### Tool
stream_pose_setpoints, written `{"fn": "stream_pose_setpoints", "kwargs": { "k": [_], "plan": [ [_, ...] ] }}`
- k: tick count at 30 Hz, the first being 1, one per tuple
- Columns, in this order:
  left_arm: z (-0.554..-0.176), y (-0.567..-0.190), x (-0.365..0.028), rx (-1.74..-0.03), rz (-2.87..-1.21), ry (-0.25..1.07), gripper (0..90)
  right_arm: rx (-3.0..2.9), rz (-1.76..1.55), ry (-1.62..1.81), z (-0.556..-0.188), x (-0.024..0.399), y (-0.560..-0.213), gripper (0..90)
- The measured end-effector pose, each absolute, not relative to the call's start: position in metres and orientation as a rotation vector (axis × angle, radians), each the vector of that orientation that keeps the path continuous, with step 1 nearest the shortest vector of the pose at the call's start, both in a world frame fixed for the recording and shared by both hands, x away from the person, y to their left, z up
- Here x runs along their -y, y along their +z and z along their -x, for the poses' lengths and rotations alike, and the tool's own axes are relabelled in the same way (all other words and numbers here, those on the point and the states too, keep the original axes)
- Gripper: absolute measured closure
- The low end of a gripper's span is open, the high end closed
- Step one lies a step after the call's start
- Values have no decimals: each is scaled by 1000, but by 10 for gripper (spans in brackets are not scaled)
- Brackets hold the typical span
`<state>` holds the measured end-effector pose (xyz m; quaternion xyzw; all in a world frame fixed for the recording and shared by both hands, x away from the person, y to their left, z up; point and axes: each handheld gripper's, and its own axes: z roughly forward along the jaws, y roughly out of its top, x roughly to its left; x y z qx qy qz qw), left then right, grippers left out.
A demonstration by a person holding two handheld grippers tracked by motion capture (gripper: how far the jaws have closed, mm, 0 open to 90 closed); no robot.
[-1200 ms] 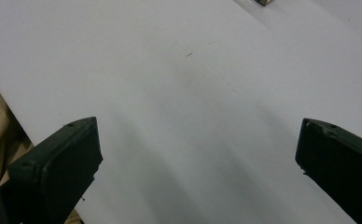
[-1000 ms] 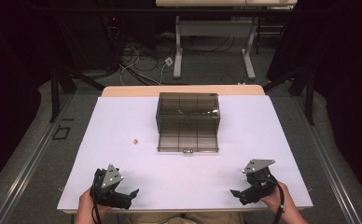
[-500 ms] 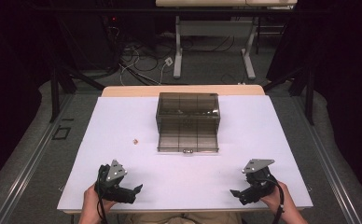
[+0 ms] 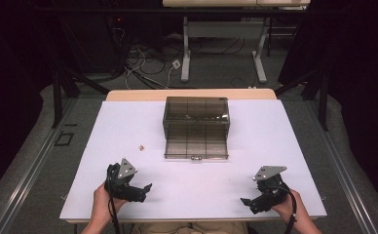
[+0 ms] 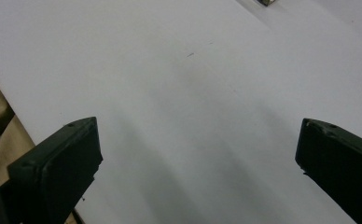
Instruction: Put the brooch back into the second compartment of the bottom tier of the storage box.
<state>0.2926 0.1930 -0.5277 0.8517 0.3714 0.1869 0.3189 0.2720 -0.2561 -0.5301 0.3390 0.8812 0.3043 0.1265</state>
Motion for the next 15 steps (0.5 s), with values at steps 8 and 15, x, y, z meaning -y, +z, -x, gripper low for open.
{"fn": "stream_pose_setpoints", "kwargs": {
  "k": [8, 15],
  "plan": [
    [-303, -528, -190, -992, -2215, 493, 0, -2541, -977, 933, -273, 254, -533, 0],
    [-317, -529, -188, -1006, -2220, 511, 0, -2570, -988, 887, -272, 257, -529, 0]
  ]
}}
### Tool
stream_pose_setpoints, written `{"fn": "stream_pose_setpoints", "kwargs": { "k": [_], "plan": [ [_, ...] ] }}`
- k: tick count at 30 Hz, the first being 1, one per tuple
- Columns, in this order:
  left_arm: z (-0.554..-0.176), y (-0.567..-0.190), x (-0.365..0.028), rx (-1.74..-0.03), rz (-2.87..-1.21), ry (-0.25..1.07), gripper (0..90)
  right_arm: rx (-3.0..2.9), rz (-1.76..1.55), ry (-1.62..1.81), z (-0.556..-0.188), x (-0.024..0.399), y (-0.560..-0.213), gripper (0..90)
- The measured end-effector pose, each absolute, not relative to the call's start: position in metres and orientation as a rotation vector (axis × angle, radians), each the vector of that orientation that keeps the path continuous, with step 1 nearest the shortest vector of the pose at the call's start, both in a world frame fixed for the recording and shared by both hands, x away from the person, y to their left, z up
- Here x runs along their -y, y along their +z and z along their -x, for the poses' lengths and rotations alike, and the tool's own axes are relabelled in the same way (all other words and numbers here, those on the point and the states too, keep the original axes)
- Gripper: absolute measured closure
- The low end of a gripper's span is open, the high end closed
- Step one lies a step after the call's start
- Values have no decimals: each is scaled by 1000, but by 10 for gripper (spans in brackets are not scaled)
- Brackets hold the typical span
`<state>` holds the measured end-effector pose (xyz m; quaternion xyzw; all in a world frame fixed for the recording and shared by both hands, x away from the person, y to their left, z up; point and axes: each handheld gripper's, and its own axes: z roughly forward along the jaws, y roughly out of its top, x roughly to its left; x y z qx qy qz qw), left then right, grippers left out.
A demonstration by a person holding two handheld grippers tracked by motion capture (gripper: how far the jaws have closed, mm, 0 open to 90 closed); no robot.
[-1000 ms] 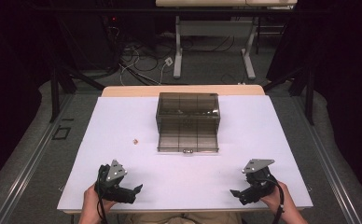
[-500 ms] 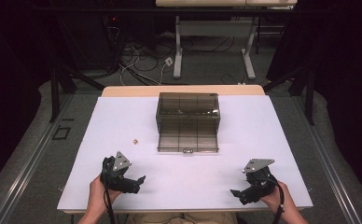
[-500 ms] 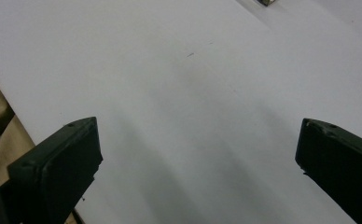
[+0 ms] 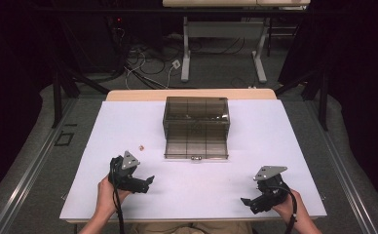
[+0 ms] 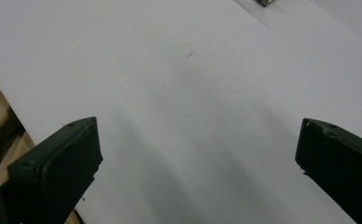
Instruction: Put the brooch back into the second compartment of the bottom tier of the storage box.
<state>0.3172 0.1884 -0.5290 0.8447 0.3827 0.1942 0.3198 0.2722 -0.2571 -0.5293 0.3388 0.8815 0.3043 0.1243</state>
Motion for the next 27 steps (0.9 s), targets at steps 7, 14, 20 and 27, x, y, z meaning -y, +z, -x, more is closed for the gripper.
{"fn": "stream_pose_setpoints", "kwargs": {
  "k": [7, 14, 20, 27],
  "plan": [
    [-333, -533, -191, -1045, -2220, 516, 0, -2567, -988, 890, -273, 256, -530, 0],
    [-348, -538, -190, -1083, -2226, 532, 0, -2568, -984, 893, -273, 257, -530, 0],
    [-359, -540, -192, -1116, -2218, 545, 0, -2568, -992, 892, -273, 257, -530, 0],
    [-372, -540, -197, -1159, -2206, 560, 0, -2570, -989, 890, -273, 257, -530, 0]
  ]
}}
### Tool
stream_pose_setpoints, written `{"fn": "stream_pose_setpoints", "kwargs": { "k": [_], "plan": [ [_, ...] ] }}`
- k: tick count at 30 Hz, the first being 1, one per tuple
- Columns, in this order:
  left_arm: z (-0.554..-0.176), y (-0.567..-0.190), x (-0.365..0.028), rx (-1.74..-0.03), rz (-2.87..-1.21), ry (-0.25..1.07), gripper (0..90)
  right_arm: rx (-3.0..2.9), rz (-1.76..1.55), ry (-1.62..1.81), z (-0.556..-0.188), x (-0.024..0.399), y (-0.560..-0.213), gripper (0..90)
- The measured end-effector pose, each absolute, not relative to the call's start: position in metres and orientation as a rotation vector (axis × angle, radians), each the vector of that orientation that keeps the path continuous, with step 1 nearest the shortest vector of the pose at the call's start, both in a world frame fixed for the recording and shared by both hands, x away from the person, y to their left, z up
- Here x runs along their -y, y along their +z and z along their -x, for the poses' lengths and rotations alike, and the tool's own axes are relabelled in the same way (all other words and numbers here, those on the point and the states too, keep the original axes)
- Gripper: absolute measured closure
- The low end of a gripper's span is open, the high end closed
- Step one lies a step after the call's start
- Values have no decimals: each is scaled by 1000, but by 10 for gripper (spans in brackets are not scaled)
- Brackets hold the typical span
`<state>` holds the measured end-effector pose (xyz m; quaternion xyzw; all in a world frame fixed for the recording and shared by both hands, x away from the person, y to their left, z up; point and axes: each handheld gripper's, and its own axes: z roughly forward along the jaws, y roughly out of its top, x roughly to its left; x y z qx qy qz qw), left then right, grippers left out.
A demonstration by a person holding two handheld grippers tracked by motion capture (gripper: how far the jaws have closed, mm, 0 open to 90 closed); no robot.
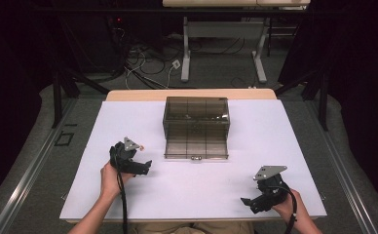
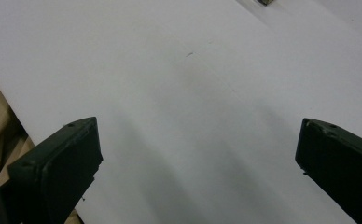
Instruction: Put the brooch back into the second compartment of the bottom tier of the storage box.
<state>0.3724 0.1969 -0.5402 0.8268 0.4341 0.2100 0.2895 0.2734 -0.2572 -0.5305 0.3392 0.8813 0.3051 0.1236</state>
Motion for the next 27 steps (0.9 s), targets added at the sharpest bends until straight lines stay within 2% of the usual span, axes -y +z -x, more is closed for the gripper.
{"fn": "stream_pose_setpoints", "kwargs": {
  "k": [6, 7, 10, 16, 27],
  "plan": [
    [-384, -543, -197, -1191, -2202, 563, 9, -2574, -992, 881, -273, 257, -530, 0],
    [-386, -543, -197, -1184, -2194, 563, 29, -2575, -991, 881, -273, 257, -530, 0],
    [-391, -543, -198, -1190, -2194, 557, 163, -2569, -994, 886, -273, 257, -531, 0],
    [-401, -545, -198, -1214, -2182, 536, 236, -2565, -999, 890, -273, 257, -531, 0],
    [-421, -546, -202, -1239, -2144, 522, 438, -2590, -997, 874, -273, 256, -531, 0]
  ]
}}
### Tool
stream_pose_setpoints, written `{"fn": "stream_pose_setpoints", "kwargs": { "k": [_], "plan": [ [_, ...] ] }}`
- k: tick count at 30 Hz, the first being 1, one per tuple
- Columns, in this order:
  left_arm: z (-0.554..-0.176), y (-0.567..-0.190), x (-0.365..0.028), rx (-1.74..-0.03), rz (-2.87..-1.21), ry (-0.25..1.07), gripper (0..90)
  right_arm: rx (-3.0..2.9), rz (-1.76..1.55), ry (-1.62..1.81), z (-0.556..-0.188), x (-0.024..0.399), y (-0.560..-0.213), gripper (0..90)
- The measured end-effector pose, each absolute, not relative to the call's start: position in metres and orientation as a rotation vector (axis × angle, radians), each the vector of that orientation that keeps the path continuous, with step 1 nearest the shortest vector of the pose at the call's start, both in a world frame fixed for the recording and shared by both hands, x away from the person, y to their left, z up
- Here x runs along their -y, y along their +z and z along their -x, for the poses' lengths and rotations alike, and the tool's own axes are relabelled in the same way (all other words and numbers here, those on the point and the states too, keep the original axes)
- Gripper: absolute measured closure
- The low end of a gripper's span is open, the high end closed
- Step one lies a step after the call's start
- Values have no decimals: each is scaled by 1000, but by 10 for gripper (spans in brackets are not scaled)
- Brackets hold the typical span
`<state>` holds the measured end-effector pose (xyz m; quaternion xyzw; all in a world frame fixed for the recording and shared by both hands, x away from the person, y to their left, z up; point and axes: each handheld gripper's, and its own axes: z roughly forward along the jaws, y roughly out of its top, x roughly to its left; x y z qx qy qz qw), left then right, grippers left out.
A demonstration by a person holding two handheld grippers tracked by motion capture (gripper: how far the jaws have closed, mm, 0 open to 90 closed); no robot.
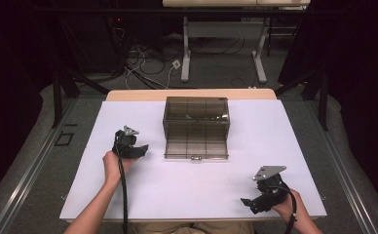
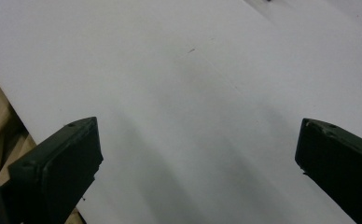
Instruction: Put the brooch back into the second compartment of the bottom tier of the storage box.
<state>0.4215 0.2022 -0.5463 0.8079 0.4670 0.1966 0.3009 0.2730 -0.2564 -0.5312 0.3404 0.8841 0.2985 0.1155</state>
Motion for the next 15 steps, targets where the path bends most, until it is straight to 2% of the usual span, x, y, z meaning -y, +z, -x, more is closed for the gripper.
{"fn": "stream_pose_setpoints", "kwargs": {
  "k": [8, 15],
  "plan": [
    [-427, -552, -201, -1247, -2165, 489, 569, -2590, -1003, 872, -273, 256, -531, 0],
    [-428, -555, -204, -1241, -2157, 460, 638, -2595, -994, 856, -273, 256, -531, 1]
  ]
}}
